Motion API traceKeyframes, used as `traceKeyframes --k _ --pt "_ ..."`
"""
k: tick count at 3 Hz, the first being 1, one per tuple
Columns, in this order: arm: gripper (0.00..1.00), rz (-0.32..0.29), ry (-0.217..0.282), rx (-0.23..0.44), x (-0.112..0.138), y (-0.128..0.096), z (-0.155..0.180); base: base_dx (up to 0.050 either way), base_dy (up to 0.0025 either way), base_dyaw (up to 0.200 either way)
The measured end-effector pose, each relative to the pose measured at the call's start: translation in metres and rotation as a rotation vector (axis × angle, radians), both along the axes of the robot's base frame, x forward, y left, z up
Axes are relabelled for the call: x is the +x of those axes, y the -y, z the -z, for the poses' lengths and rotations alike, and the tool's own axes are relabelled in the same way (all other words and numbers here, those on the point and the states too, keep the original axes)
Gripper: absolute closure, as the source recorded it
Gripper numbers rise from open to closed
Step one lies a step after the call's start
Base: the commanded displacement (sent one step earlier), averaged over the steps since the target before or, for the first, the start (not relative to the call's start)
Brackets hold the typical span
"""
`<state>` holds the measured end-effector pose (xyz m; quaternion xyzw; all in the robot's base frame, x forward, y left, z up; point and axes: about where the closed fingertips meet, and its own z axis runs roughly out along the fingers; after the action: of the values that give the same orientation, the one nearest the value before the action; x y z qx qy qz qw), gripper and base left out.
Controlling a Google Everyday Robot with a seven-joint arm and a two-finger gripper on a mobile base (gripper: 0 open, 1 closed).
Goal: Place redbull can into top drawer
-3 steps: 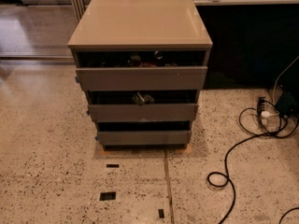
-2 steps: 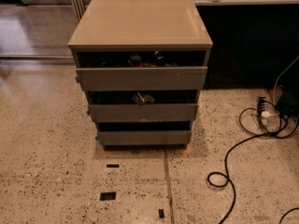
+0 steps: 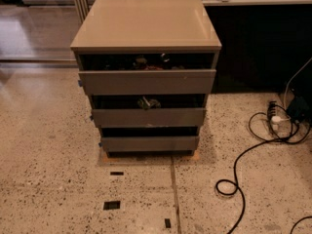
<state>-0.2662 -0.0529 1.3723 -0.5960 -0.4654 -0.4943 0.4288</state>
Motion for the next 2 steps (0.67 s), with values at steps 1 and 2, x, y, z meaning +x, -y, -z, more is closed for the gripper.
traceKeyframes --k 1,2 --pt "0.00 0.075 0.108 0.039 0.0056 -0.0275 -0.0218 0.000 0.00000 0.000" --pt "0.00 0.074 0.108 0.040 0.0055 -0.0275 -0.0219 0.000 0.00000 0.000"
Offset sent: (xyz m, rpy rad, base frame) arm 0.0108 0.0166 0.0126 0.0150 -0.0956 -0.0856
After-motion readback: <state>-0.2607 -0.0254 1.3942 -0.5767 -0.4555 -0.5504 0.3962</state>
